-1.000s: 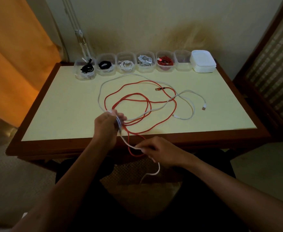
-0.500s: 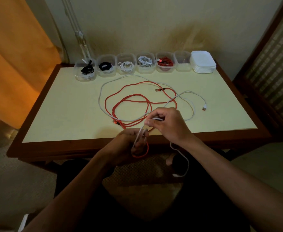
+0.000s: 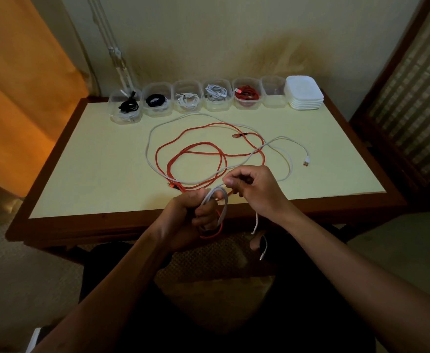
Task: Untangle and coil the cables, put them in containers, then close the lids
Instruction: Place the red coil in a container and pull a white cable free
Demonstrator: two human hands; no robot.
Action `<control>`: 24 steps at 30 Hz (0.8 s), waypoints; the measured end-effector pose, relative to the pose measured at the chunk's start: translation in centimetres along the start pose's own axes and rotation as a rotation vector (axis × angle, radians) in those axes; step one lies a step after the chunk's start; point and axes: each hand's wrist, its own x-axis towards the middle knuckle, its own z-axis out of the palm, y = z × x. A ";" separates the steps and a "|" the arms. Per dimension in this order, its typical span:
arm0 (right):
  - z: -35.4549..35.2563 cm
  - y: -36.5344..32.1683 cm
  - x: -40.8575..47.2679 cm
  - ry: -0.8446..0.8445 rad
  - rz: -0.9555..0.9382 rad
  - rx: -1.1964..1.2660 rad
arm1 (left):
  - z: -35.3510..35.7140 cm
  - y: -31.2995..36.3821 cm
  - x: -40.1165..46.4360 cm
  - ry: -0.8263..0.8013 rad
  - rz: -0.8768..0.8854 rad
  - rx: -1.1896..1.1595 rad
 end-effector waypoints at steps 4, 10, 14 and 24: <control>0.4 0.3 -0.9 -0.074 0.109 0.128 | 0.6 0.9 0.3 -0.054 0.065 -0.115; 2.0 1.2 -4.5 -0.609 0.373 -0.040 | -0.4 4.3 1.6 0.316 0.311 -0.208; 1.8 -1.1 -4.2 -0.660 0.323 -0.117 | -1.8 2.7 1.8 0.641 0.265 0.321; 0.1 -3.4 -2.1 -0.423 0.339 0.083 | -0.9 1.4 1.3 0.362 0.116 1.252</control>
